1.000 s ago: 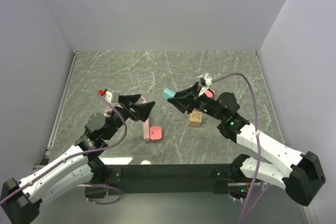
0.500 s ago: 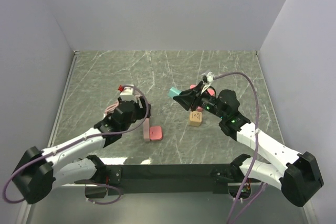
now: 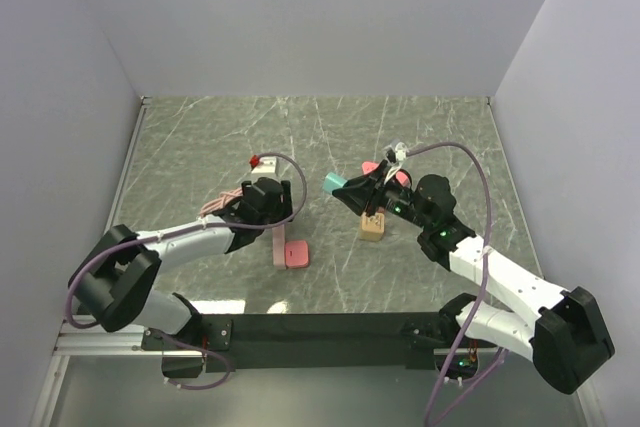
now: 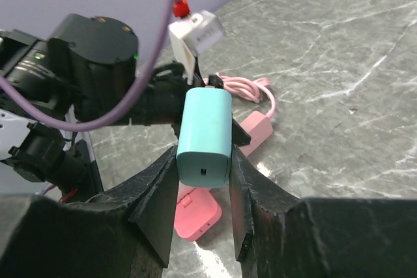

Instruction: Insert the plug

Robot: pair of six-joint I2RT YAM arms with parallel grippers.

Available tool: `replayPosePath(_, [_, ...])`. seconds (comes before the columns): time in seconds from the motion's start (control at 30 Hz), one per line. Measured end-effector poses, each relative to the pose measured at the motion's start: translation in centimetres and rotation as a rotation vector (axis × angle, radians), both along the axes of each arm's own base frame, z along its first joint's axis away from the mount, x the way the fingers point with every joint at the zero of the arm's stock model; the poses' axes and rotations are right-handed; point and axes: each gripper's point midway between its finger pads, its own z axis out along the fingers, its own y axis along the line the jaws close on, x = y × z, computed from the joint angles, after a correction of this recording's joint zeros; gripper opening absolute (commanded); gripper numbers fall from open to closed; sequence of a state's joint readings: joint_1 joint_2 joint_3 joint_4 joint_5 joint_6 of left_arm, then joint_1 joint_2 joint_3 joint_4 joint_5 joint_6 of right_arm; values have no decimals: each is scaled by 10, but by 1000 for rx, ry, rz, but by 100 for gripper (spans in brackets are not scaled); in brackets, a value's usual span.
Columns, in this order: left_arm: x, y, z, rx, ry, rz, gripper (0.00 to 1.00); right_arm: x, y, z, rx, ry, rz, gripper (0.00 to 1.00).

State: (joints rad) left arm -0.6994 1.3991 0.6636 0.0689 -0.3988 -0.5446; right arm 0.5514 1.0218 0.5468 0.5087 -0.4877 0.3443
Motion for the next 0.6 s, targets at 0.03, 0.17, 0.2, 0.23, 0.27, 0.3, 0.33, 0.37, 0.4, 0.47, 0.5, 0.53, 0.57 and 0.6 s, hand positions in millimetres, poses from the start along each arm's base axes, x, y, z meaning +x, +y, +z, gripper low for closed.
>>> replayPosePath(0.03, [0, 0, -2, 5, 5, -1, 71, 0, 0, 1, 3, -2, 3, 0])
replayPosePath(0.17, [3, -2, -16, 28, 41, -2, 52, 0, 2, -1, 5, -3, 16, 0])
replayPosePath(0.2, [4, -2, -20, 32, 49, 0, 46, 1, 2, -2, 3, 0, 18, 0])
replayPosePath(0.23, [4, -1, -25, 41, 57, 1, 42, 1, 3, -3, 0, 2, 21, 0])
replayPosePath(0.27, [5, 0, -29, 48, 66, 1, 36, 1, 3, -4, -3, 5, 23, 0])
replayPosePath(0.3, [7, 2, -30, 45, 67, 7, 32, 1, 3, -6, -6, 7, 24, 0])
replayPosePath(0.33, [10, 3, -29, 35, 62, 11, 28, 1, 3, -7, -9, 10, 24, 0])
replayPosePath(0.37, [13, 5, -30, 26, 60, 15, 20, 1, 3, -8, -11, 13, 24, 0])
replayPosePath(0.4, [16, 8, -30, 10, 55, 22, 14, 2, 4, -9, -13, 16, 26, 0])
replayPosePath(0.47, [22, 13, -30, -21, 42, 31, 1, 2, 5, -13, -19, 28, 30, 0])
replayPosePath(0.5, [23, 14, -29, -37, 31, 32, 1, 2, 5, -17, -25, 38, 33, 0])
replayPosePath(0.53, [23, 16, -29, -50, 25, 30, 1, 3, 6, -22, -33, 55, 37, 0])
replayPosePath(0.57, [22, 16, -28, -60, 18, 27, 1, 3, 8, -28, -41, 75, 43, 0])
replayPosePath(0.6, [19, 17, -28, -73, 11, 21, 1, 4, 10, -36, -50, 101, 51, 0])
